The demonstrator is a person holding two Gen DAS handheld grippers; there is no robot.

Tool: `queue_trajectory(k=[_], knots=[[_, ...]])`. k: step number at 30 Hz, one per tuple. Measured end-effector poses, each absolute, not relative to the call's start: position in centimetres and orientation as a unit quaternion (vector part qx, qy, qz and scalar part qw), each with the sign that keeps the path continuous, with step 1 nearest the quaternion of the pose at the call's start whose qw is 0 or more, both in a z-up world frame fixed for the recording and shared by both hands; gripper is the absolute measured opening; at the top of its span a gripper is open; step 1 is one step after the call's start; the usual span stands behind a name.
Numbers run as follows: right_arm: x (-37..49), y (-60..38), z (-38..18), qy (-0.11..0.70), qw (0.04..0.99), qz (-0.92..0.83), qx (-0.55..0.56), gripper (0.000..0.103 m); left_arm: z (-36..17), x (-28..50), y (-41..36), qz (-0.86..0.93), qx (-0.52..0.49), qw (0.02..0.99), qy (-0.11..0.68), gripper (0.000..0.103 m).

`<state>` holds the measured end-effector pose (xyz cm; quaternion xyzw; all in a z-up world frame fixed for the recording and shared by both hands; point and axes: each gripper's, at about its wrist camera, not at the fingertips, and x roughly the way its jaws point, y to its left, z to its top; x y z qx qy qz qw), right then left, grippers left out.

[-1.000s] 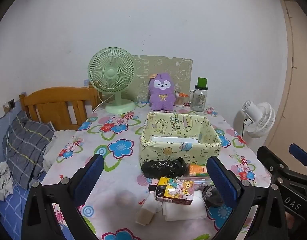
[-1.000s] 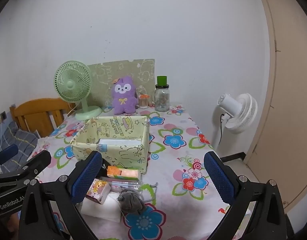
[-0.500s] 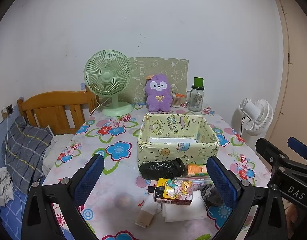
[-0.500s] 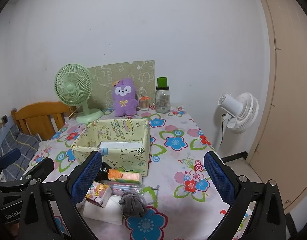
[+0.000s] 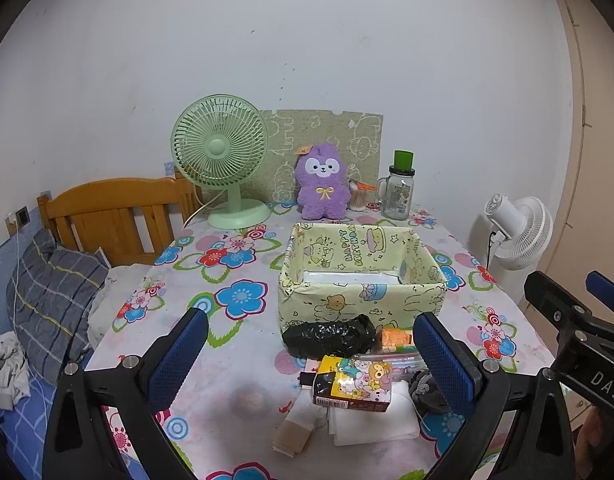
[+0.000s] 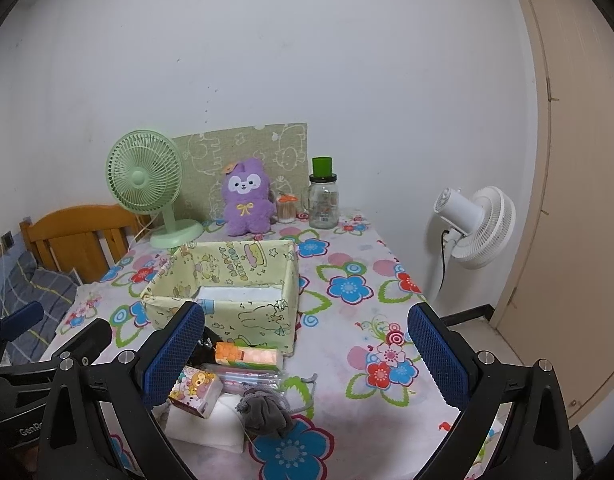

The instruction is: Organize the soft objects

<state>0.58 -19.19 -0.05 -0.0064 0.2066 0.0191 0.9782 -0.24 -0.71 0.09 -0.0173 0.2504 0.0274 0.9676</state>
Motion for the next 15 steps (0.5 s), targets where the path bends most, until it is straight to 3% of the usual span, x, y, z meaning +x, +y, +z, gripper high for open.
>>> queue_trajectory(k=[15], knots=[[0.50, -18.56, 0.18, 0.205, 0.978, 0.035, -0.006, 0.103, 0.10, 0.25, -0.94, 0.028, -0.009, 0.968, 0.250, 0.103]])
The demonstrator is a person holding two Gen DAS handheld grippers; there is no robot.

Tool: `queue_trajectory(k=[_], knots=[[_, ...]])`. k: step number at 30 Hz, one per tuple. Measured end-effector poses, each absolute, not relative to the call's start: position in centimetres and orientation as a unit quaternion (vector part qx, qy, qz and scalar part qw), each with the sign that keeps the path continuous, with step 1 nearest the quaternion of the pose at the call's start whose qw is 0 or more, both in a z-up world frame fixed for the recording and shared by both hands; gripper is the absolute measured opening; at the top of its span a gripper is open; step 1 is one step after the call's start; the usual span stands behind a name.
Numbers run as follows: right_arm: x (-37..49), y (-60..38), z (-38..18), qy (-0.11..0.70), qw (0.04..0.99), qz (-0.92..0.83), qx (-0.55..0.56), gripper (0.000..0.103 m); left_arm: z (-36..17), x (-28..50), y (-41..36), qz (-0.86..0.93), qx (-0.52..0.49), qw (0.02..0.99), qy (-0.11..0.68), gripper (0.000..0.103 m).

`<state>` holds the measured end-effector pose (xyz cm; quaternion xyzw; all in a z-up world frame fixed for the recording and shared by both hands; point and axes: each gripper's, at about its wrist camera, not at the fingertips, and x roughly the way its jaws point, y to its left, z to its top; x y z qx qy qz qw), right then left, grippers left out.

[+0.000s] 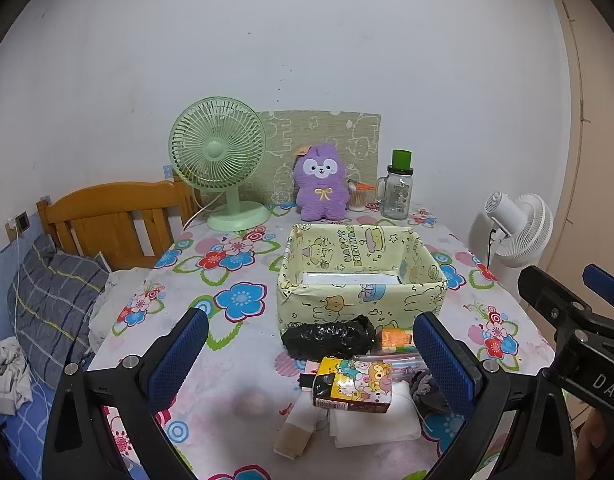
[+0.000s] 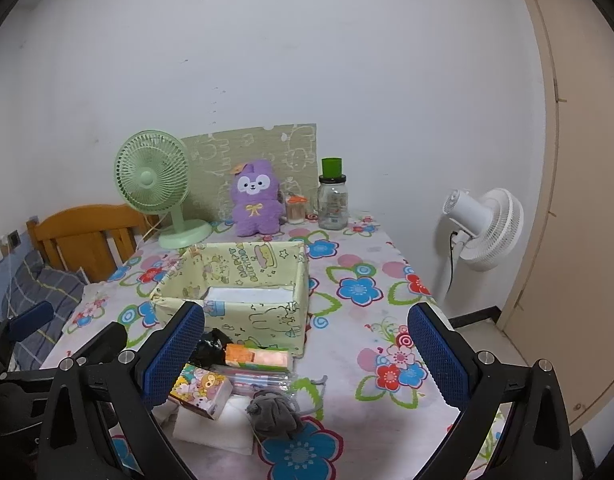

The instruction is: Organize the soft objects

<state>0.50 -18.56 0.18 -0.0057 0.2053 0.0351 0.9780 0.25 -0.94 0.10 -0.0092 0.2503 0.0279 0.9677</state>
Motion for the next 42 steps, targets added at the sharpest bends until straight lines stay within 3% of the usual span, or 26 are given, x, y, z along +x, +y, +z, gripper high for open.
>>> queue_trajectory(k=[42], knots=[[2.5, -18.0, -0.8, 0.225, 0.973, 0.041, -0.002, 0.102, -1.6, 2.0, -1.2, 0.021, -0.023, 0.962, 0.270, 0.102]])
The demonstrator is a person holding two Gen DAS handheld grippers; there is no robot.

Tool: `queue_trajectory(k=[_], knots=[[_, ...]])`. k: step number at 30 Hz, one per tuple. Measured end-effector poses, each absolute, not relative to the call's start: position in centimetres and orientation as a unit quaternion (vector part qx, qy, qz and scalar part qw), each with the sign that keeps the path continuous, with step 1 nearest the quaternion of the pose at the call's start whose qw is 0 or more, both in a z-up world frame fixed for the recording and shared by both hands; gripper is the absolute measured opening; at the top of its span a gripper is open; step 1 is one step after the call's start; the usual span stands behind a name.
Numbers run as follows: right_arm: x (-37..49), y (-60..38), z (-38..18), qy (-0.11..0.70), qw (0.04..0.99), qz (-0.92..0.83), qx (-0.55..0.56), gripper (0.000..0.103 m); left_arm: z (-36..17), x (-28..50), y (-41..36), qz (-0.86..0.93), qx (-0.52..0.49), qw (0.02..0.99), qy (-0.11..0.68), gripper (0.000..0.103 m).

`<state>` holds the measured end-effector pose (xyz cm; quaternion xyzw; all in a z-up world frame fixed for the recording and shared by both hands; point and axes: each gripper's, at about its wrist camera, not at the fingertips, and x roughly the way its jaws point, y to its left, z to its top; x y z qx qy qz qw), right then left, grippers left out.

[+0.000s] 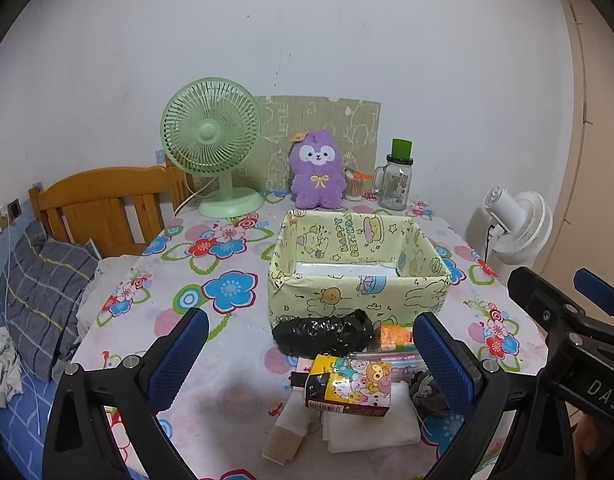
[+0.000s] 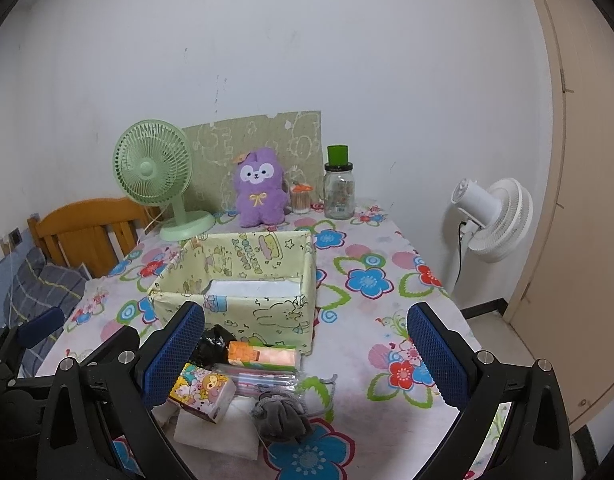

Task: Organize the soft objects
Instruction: 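Grasp the black wrapped bundle with the left gripper while the right gripper grasps the green tissue box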

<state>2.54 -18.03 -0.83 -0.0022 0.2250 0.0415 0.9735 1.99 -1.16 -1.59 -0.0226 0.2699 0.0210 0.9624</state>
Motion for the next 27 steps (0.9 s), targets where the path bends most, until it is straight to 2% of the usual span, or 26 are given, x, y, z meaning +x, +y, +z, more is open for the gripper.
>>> queue_trajectory(k=[27], knots=[[7.6, -16.1, -5.9, 0.298, 0.952, 0.065, -0.004, 0.098, -6.3, 5.9, -1.0, 0.001, -0.027, 0.941, 0.337, 0.093]])
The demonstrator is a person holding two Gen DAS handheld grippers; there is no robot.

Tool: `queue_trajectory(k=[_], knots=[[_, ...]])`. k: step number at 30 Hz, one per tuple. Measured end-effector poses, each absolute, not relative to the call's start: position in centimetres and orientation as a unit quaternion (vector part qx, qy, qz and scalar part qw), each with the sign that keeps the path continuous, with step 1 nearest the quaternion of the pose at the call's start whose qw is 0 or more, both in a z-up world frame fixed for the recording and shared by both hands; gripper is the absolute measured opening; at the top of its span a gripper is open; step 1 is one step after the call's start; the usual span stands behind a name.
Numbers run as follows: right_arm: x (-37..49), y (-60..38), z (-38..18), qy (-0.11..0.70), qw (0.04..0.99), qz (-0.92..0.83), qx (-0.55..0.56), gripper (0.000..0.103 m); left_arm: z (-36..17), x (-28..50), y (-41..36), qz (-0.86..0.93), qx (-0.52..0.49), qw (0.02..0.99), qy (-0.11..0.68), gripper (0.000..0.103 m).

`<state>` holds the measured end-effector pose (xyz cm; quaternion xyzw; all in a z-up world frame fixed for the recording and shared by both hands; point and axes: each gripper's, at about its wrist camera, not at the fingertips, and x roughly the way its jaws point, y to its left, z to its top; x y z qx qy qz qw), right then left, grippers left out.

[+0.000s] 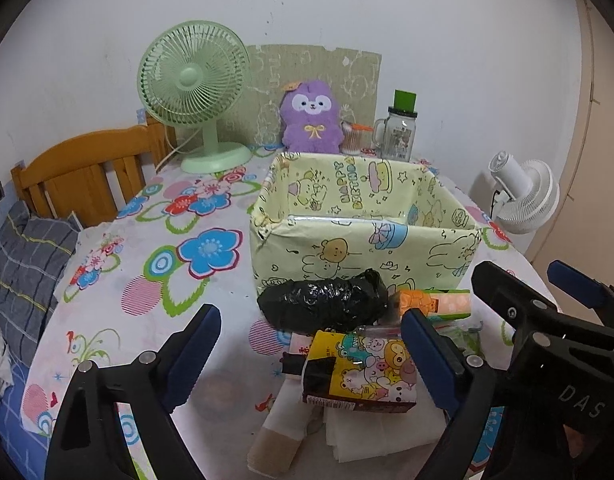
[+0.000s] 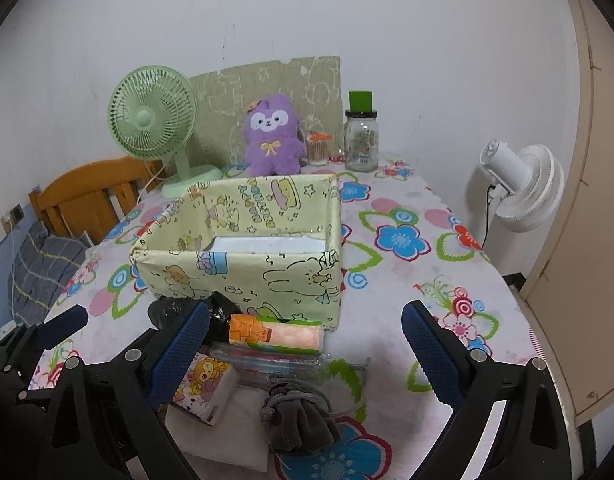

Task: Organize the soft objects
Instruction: 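Grasp the black wrapped bundle with the left gripper while the right gripper grasps the green tissue box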

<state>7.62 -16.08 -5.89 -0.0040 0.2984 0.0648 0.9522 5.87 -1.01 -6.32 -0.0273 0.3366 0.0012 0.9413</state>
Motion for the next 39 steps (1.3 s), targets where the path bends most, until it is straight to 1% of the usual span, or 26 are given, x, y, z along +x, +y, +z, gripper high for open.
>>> queue_trajectory(k=[28, 30, 33, 35, 37, 39], knots=[[13.1, -14.3, -10.8, 0.388, 0.919, 0.067, -0.006, 0.096, -10.2, 10.1, -1.2, -0.009, -0.008, 0.920, 0.393, 0.092], [13.4, -14.3, -11.0, 0.393, 0.917, 0.070, -0.002, 0.095, -10.3, 10.2, -1.4, -0.010, -0.005, 0.918, 0.395, 0.092], [13.7, -14.3, -11.2, 0.400, 0.912, 0.089, 0.009, 0.087, -10.3, 10.5, -1.5, -0.013, -0.002, 0.917, 0.399, 0.092], [13.8, -14.1, -11.1, 0.402, 0.910, 0.103, 0.013, 0.077, -10.3, 10.7, -1.6, -0.014, -0.002, 0.916, 0.400, 0.092], [13.7, -14.1, -11.0, 0.402, 0.909, 0.110, 0.017, 0.075, -10.3, 10.9, -1.7, -0.015, -0.003, 0.916, 0.401, 0.092], [13.8, -14.2, -11.0, 0.402, 0.909, 0.111, 0.019, 0.074, -10.3, 11.0, -1.9, -0.018, -0.004, 0.916, 0.402, 0.092]])
